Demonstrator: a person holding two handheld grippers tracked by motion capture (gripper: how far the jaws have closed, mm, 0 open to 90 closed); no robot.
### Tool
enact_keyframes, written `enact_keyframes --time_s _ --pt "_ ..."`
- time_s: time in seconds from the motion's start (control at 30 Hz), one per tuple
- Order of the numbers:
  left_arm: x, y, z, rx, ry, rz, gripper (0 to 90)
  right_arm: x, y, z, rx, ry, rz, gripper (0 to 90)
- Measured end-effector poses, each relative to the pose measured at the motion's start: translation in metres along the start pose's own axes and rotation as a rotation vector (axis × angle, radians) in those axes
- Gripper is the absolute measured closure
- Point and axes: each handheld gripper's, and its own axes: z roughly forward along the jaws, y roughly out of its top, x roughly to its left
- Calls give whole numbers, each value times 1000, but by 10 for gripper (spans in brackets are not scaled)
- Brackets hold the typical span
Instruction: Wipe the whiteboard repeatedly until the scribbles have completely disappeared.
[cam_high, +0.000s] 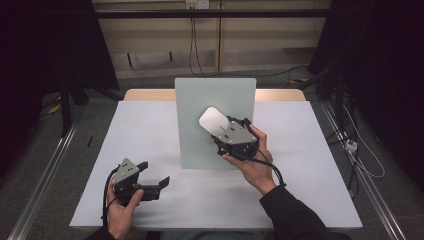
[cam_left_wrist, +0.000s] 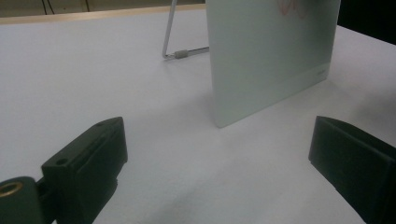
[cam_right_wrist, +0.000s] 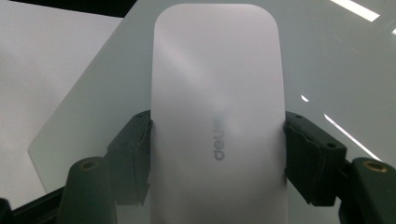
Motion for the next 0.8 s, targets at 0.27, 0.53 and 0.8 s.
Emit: enact_keyframes --time_s 0.27,0.53,0.8 --pt "0 0 0 0 2 0 43 22 -12 6 32 50 -32 315" --pt "0 0 -1 -4 1 -1 43 45 -25 12 71 123 -56 315" --pt "0 0 0 -4 1 0 43 54 -33 14 104 173 -86 315"
